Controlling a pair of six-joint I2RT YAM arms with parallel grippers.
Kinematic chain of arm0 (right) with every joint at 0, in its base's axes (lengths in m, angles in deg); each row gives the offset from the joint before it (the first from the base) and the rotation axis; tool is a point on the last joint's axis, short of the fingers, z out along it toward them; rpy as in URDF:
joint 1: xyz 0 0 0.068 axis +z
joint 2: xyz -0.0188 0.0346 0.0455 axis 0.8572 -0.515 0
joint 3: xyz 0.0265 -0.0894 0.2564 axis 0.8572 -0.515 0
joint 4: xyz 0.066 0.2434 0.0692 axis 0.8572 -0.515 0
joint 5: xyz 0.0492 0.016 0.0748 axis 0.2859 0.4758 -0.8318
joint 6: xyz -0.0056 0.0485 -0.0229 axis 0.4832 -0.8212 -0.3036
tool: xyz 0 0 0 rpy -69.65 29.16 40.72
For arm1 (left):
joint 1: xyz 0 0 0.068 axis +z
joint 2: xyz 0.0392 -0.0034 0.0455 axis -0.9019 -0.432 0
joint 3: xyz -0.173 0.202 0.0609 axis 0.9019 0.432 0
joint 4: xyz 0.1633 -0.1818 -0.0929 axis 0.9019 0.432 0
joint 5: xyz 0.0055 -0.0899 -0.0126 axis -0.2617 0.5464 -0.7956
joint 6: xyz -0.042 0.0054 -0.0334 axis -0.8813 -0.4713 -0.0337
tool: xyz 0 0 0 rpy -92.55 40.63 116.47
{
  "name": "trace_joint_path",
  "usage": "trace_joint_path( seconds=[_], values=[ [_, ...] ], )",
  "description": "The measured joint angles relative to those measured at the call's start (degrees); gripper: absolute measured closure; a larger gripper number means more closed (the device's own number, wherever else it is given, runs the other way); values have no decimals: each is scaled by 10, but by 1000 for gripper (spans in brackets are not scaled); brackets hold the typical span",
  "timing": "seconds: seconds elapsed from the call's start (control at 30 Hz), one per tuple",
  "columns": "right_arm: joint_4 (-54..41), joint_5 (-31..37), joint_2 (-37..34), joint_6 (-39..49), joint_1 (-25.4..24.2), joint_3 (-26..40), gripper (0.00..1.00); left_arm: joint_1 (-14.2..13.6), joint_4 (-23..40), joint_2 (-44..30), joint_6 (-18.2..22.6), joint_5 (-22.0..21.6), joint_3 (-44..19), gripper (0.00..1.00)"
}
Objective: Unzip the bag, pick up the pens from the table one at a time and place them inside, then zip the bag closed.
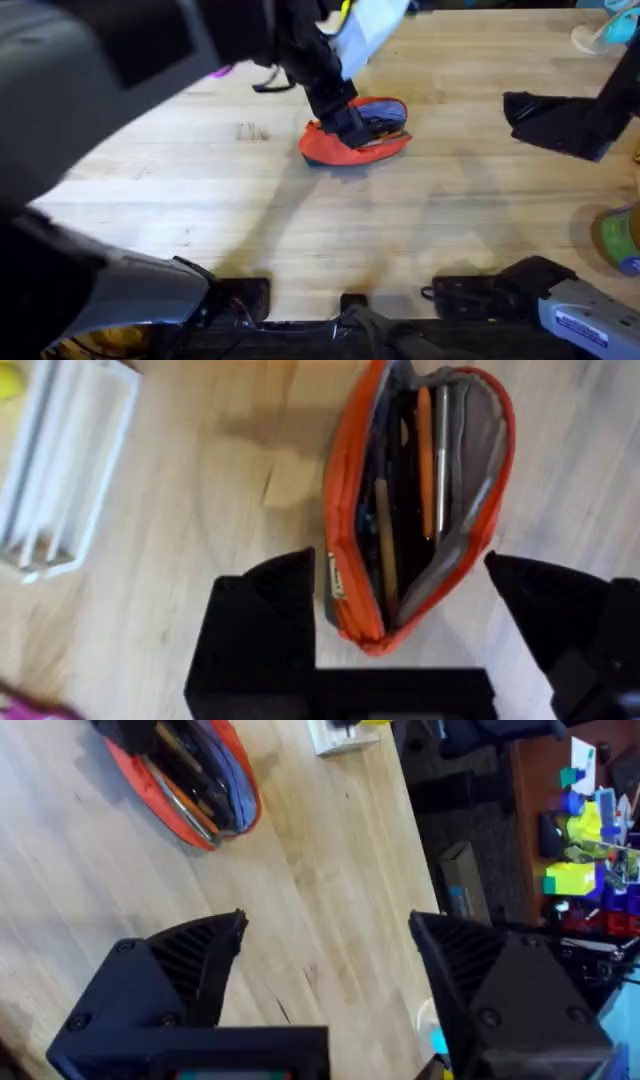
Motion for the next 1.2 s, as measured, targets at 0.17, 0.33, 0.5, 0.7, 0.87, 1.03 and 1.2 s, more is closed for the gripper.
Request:
trace_joint_path(
  seconds=[0.17, 0.33, 0.5, 0.7, 0.87, 1.03, 1.2],
  values=[
    [-18, -39, 0, -2, 0, 0, 5, 43, 5, 87, 0, -23, -22, 8],
    [-57, -56, 0, -2, 0, 0, 5, 75, 47, 118, 0, -41, -30, 7],
    [-82, -61, 0, -23, 0, 0, 5, 90, 75, 105, 23, -46, -29, 7],
    [-78, -68, -26, -118, 0, 0, 4, 186, 157, 99, 154, 58, -29, 7],
    [-44, -123, -103, -198, 0, 0, 5, 282, 248, 99, 314, 162, -29, 7],
    [-1, -251, -176, -253, 0, 0, 5, 341, 288, 99, 391, 201, -29, 7],
    [16, -391, -232, -274, 0, 0, 7, 358, 312, 99, 414, 212, -29, 8]
  ],
)
